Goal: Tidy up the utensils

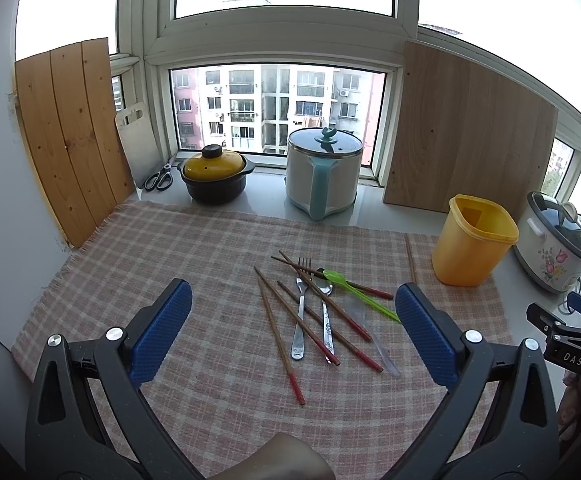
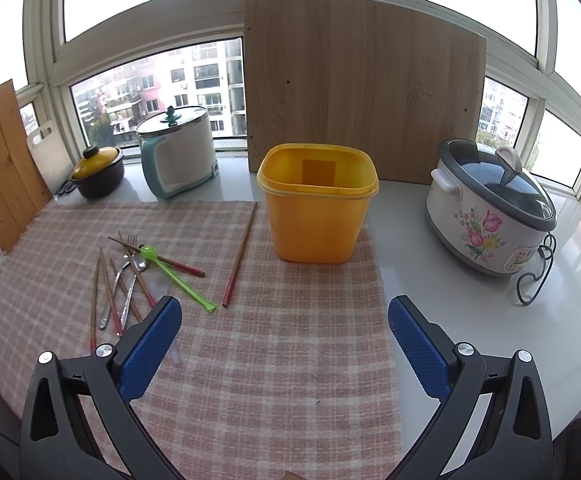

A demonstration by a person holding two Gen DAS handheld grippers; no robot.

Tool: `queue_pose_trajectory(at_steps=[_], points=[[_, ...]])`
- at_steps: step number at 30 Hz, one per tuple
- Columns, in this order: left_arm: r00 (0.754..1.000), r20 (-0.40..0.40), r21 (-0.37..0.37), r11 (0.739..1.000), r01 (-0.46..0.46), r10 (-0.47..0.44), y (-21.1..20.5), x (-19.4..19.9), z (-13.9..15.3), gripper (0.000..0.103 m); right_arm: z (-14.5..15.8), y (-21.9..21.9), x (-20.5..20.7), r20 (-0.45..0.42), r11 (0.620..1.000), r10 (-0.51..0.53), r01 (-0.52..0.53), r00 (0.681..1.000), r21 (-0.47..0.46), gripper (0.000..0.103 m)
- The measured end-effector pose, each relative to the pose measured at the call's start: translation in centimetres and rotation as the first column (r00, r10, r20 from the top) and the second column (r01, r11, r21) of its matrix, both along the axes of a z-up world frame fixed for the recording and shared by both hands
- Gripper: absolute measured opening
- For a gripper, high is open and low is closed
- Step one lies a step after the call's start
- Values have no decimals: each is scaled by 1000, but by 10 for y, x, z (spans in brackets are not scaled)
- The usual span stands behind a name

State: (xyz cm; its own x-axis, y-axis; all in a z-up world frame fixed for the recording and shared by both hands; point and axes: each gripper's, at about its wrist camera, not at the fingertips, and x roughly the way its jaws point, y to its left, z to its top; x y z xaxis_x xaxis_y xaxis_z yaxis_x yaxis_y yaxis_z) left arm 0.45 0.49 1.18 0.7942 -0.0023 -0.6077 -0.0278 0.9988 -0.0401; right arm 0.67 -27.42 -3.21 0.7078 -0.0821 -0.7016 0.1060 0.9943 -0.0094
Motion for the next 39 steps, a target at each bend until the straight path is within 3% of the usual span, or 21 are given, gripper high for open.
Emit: queue_pose_trajectory(at_steps=[27, 35, 39], points=[[1000, -27, -11, 1000, -5, 4, 12, -3, -16, 103, -4, 4, 3, -24, 1000, 8, -8, 1000, 3, 102], [993, -109, -23, 998, -53, 50, 34, 9, -42, 103, -11, 10, 10, -18, 997, 37, -38, 999, -60, 102], [986, -142, -25, 996, -88, 84, 47, 12, -57, 103, -16, 11, 15, 1, 996, 78, -77, 997, -45, 102]])
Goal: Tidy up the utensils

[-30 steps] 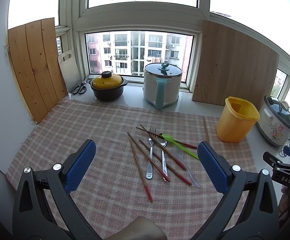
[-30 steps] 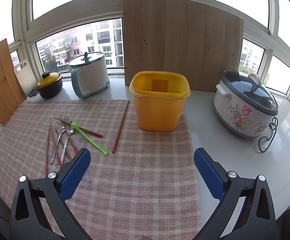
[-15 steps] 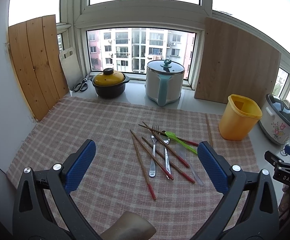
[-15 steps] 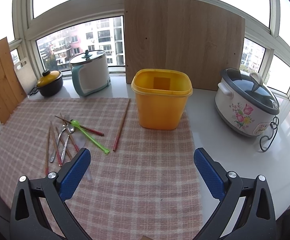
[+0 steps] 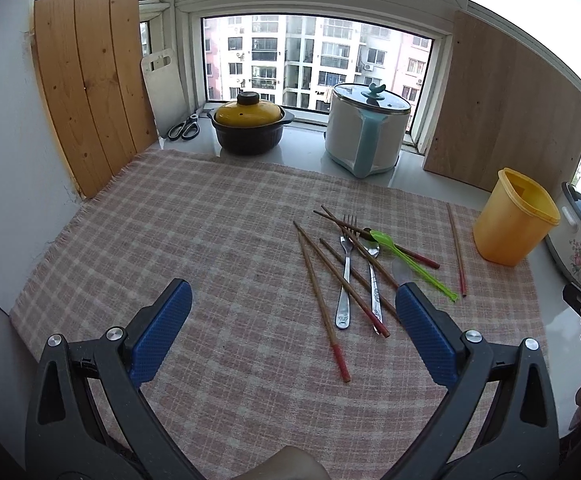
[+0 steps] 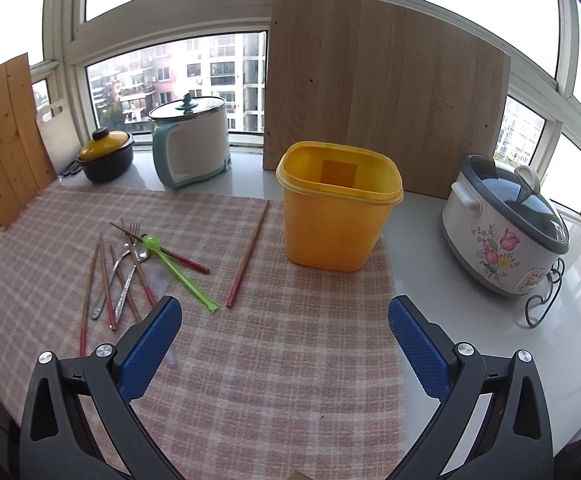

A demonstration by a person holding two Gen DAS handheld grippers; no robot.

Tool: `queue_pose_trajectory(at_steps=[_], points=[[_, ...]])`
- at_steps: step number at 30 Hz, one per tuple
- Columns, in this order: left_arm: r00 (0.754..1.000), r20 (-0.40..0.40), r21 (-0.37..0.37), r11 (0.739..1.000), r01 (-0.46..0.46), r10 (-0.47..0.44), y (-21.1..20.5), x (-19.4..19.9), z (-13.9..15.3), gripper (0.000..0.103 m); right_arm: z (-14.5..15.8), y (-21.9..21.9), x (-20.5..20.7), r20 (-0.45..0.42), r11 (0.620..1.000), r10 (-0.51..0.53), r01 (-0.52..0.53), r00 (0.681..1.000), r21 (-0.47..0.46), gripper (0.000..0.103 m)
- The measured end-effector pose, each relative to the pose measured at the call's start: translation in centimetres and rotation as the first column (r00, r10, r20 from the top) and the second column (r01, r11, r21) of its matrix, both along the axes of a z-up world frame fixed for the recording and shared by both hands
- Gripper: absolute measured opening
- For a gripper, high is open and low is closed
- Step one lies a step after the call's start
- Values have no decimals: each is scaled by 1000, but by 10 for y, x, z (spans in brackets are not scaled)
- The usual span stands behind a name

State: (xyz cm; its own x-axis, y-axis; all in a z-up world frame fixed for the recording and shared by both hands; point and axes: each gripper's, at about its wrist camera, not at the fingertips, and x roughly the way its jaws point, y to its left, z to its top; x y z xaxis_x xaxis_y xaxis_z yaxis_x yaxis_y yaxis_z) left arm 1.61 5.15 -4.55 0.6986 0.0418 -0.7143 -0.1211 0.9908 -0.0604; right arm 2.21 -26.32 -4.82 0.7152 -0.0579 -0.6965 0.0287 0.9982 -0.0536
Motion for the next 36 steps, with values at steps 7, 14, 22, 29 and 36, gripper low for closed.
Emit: queue_pose_trajectory(at_steps=[7, 14, 22, 29, 36], points=[[999, -44, -31, 999, 11, -13, 12, 8, -21, 85, -12, 7, 28, -47, 999, 54, -54, 997, -1, 102], [992, -111, -161, 986, 45, -64, 20, 27, -44, 75, -31, 17, 59, -130, 996, 94, -93, 987, 13, 89], [974, -191, -221, 972, 78, -122, 15, 52, -76, 51, -63, 27, 104, -262, 989, 146, -147, 954, 18, 64], [962, -220, -247, 963, 106, -162, 12, 69, -94, 34, -92, 23, 141, -373, 990, 136, -111, 918, 88, 36], [950, -264, -292, 953, 83, -164, 14, 84, -112, 30, -114, 31, 161, -423, 991, 133, -130, 896, 37, 22]])
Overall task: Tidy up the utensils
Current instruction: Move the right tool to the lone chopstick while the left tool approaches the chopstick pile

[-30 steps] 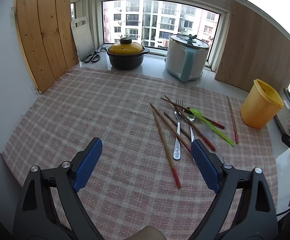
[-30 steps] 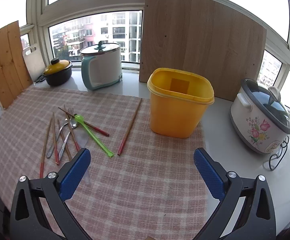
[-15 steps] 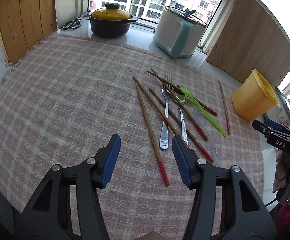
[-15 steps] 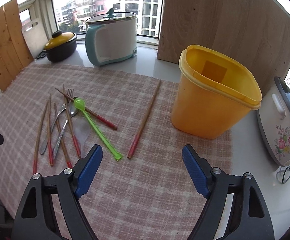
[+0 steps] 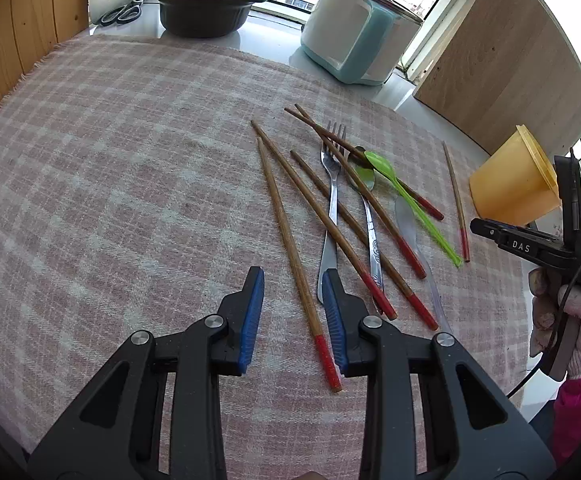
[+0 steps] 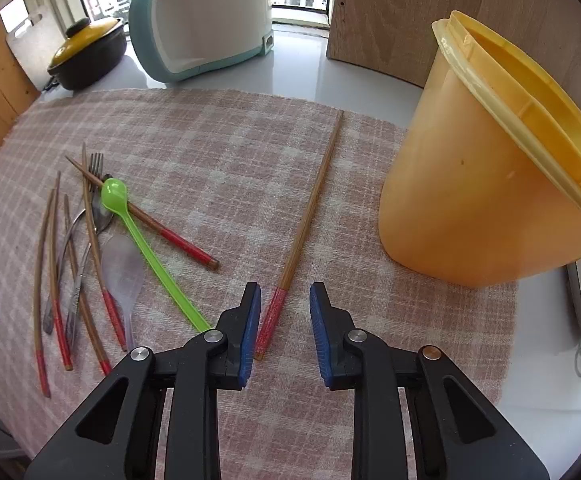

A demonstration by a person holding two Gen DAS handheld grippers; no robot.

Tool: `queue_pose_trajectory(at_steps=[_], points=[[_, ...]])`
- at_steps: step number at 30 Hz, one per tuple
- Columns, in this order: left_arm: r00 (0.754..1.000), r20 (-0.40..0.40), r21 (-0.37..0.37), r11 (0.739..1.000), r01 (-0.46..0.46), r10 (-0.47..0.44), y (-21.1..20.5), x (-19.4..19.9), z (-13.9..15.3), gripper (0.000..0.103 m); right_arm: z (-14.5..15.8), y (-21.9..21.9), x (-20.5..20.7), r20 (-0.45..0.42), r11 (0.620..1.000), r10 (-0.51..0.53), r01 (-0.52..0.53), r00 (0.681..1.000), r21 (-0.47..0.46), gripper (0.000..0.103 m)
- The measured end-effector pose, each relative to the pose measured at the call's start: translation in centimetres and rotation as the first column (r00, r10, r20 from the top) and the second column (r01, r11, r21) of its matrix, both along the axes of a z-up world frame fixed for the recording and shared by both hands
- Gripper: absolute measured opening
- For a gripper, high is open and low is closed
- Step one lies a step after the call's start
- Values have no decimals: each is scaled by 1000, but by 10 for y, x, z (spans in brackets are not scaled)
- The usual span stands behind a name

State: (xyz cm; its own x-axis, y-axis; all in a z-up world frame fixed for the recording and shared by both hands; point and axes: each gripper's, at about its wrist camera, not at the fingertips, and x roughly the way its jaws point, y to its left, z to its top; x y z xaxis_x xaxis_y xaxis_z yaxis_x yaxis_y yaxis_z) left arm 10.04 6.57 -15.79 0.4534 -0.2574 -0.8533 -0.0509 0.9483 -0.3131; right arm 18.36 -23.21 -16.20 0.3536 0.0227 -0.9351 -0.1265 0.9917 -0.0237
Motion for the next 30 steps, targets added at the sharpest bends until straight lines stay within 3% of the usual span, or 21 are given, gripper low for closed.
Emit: queue_pose_trajectory(at_steps=[7, 15, 30], points=[[999, -44, -34, 999, -17, 16, 2, 17, -18, 24, -16, 11, 14, -20, 999, 23, -24, 1000, -41, 13], [998, -69, -29, 999, -14, 12, 1, 27, -32, 22, -24, 10, 20, -45, 997, 27, -30, 999, -72, 13], [997, -77, -36, 999, -4, 1, -3, 33, -40, 15, -24, -6, -9, -75, 998, 64, -62, 995, 23, 7]])
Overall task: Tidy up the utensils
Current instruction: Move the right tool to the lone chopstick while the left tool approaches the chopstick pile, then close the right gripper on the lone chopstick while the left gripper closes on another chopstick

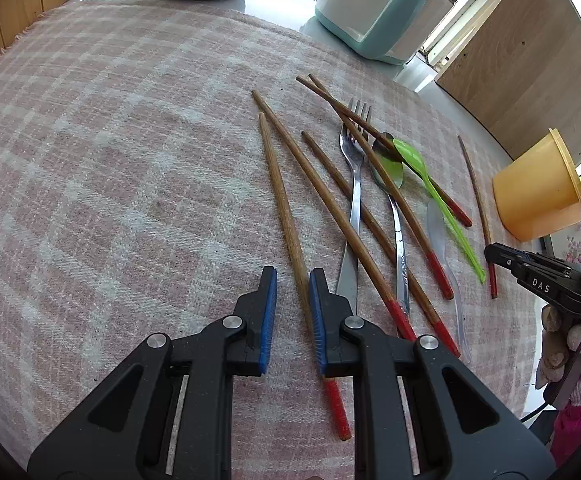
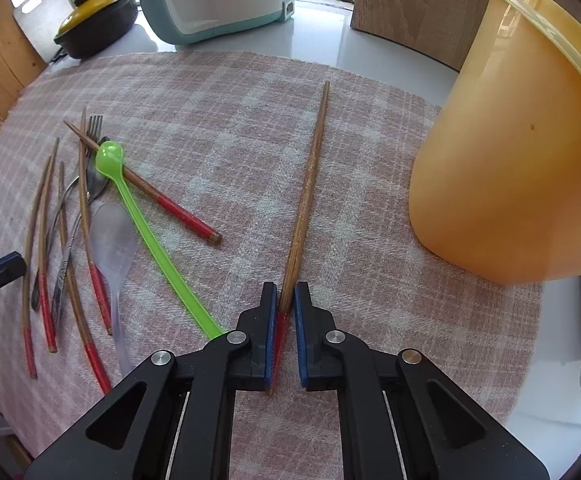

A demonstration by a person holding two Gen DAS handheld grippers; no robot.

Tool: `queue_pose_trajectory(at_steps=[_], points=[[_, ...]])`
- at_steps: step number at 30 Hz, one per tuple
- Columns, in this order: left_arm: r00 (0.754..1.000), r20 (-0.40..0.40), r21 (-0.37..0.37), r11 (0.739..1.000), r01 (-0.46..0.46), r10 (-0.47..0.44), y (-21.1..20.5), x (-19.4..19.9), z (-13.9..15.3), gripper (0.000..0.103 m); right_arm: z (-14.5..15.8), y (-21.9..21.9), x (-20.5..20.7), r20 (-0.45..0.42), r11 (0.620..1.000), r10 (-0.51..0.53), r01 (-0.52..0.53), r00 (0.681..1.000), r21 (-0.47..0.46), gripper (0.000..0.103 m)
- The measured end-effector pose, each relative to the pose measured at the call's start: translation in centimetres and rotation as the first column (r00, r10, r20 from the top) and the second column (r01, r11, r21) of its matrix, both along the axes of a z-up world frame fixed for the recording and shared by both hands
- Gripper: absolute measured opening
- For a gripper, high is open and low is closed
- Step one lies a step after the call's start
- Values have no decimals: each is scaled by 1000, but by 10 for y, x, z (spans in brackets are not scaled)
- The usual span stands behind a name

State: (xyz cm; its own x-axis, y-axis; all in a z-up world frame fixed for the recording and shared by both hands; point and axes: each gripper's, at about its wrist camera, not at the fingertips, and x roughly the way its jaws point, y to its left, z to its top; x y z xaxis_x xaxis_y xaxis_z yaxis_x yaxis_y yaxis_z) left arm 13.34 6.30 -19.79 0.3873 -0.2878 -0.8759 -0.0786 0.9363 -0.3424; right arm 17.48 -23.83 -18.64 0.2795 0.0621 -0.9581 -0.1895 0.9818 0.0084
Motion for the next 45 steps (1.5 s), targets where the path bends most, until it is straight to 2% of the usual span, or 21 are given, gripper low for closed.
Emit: queue_pose_trajectory(at_steps=[9, 26, 28, 34, 37, 39, 41, 44, 45], points=[[1000, -6, 1, 1000, -5, 5, 1, 11, -2, 14, 3, 4, -31, -40, 997, 70, -70, 997, 10, 7], [1000, -19, 29, 999, -21, 21, 10, 40, -4, 15, 5, 21, 37, -50, 997, 52, -55, 997, -50, 10], [999, -18, 27, 999, -27, 28, 12, 41, -5, 13, 3, 22, 46, -53, 997, 49, -53, 997, -63, 10], [1000, 2, 60, 998, -19, 19, 13, 36, -1, 8, 0, 32, 66, -55, 991, 72, -77, 996, -109, 19], [1000, -6, 50, 999, -22, 22, 16, 37, -1, 8, 0, 34, 74, -75, 993, 74, -80, 994, -86, 18], [999, -30, 45, 998, -33, 35, 17, 40, -3, 22, 0, 40, 81, -92, 995, 80, -86, 992, -56, 15], [999, -33, 17, 999, -37, 38, 18, 44, -3, 41, 0, 44, 86, -102, 993, 94, -100, 990, -55, 14], [1000, -21, 66, 998, -10, 11, 9, 50, -2, 41, 1, 51, 94, -107, 991, 104, -112, 989, -73, 14], [1000, -15, 87, 996, -5, 6, 6, 50, -2, 38, 0, 53, 98, -118, 991, 104, -113, 988, -75, 14]])
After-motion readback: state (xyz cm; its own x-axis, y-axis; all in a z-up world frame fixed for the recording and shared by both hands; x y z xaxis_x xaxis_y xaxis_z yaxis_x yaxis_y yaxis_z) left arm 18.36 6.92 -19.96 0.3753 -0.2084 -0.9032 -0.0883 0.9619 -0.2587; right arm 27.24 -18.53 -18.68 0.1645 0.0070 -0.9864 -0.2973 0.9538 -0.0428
